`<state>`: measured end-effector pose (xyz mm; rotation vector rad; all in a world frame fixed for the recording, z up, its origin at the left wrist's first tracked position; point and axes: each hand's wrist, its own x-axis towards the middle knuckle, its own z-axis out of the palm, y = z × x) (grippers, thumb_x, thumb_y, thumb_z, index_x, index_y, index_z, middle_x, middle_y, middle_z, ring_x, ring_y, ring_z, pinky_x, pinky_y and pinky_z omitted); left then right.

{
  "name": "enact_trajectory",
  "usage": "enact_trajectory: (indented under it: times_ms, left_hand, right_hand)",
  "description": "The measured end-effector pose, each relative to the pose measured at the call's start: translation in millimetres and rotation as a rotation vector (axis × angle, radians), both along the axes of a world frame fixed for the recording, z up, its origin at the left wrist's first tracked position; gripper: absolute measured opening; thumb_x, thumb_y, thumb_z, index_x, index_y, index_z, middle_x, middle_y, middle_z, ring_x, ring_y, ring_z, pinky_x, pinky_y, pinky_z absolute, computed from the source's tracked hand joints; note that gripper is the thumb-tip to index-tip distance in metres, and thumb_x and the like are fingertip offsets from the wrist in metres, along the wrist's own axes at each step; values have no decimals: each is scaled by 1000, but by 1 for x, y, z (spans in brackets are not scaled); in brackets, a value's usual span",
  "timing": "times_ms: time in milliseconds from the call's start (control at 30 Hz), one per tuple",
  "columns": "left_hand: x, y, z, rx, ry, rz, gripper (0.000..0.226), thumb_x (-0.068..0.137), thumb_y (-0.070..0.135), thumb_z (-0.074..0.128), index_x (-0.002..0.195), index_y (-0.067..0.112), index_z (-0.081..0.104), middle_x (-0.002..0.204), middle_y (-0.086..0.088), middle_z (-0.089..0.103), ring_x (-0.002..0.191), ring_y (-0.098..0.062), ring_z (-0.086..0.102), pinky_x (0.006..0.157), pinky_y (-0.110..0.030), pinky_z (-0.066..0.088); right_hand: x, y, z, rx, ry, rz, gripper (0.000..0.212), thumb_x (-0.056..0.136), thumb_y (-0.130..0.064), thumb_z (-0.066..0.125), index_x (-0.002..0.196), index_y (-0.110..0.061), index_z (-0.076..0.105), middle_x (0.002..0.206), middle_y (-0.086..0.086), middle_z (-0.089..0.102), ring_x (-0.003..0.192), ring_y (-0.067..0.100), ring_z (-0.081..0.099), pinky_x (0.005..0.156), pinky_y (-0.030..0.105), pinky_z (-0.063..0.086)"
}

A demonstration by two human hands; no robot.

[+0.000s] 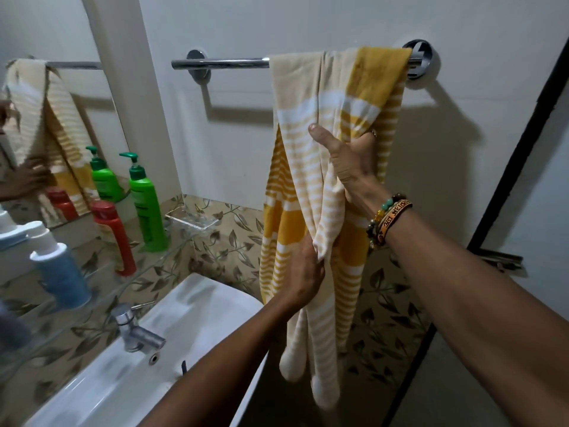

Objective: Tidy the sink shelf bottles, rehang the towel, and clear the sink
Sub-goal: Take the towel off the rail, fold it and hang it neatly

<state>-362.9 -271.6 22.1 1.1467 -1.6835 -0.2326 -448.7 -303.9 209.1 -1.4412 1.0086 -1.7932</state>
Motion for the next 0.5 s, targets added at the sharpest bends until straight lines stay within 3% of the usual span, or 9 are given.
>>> enact_trajectory:
  times_ms: [100, 133, 233, 333, 433, 500]
  left_hand:
    - [8, 1, -15, 73, -80, -59, 42, 76, -6, 59, 117, -1, 59, 105, -17, 67, 91, -29, 63, 70, -10, 35]
    - [12, 0, -17, 108, -106, -101, 41, 80, 3, 60, 120, 3, 58, 109, -15, 67, 94, -31, 64, 72, -18, 40]
    - [22, -1, -11, 207, -82, -231, 62, 86, 51, 62, 138, 22, 47, 130, 4, 60, 115, -14, 59, 90, -27, 48]
    - [23, -1, 18, 202, 273, -242, 85, 80, 74, 57, 148, 30, 32, 144, 15, 50, 129, 1, 48, 103, -21, 44]
    - [20, -11, 60, 220, 571, -160, 105, 74, 79, 56, 154, 20, 22, 155, -2, 38, 141, -14, 38, 114, -33, 35]
    - [19, -17, 93, 211, 631, -132, 115, 67, 81, 59, 156, 20, 17, 158, -8, 33, 143, -19, 35, 113, -32, 31]
  right_hand:
    - [-5, -4, -14, 85, 158, -8, 18, 75, -19, 81, 72, -14, 64, 68, -10, 70, 61, 5, 69, 53, 23, 56]
    - [-7, -6, -19, 112, 194, -9, 22, 77, -16, 76, 65, -17, 58, 57, -15, 63, 51, 1, 63, 47, 20, 51]
    - [-13, -10, -30, 151, 281, -22, 40, 81, -9, 63, 54, -23, 38, 39, -19, 39, 35, 1, 37, 38, 17, 32]
    - [-19, -8, -34, 138, 388, -44, 43, 86, -15, 59, 53, -25, 33, 43, -15, 34, 38, 6, 32, 40, 20, 28]
    - [-25, -4, -48, 180, 494, -39, 46, 92, -26, 57, 52, -23, 34, 38, -15, 34, 37, 6, 33, 43, 23, 29]
    - [-31, 1, -62, 208, 577, -42, 39, 94, -33, 56, 59, -15, 52, 47, -13, 50, 44, 5, 42, 49, 25, 37]
